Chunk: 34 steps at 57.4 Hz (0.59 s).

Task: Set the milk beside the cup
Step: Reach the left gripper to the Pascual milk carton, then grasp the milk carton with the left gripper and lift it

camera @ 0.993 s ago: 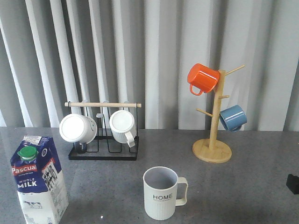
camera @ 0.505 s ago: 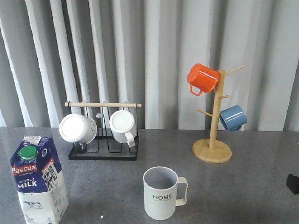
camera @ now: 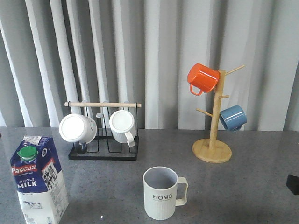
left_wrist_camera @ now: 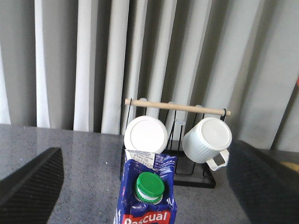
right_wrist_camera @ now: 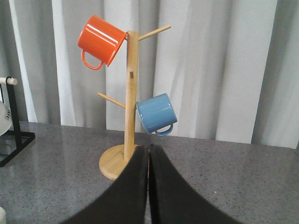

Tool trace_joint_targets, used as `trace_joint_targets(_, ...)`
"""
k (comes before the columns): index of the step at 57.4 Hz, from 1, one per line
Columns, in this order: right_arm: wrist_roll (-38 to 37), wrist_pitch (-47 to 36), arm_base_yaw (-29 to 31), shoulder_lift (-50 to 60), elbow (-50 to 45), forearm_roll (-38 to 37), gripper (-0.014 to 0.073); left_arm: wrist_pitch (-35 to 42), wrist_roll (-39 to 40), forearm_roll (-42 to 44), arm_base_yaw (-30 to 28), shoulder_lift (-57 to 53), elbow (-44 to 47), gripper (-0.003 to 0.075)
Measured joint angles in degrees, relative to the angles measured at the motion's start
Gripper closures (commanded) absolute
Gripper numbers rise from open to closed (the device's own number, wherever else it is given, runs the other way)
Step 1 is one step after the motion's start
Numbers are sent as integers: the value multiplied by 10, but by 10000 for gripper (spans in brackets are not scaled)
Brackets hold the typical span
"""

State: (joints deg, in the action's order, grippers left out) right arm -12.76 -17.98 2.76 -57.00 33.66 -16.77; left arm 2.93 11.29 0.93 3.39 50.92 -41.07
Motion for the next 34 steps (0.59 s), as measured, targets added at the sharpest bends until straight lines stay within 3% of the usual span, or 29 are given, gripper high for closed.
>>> trace_joint_targets(34,-1,1,0,0,0,0,604,132,14,69,21,199,-14,6)
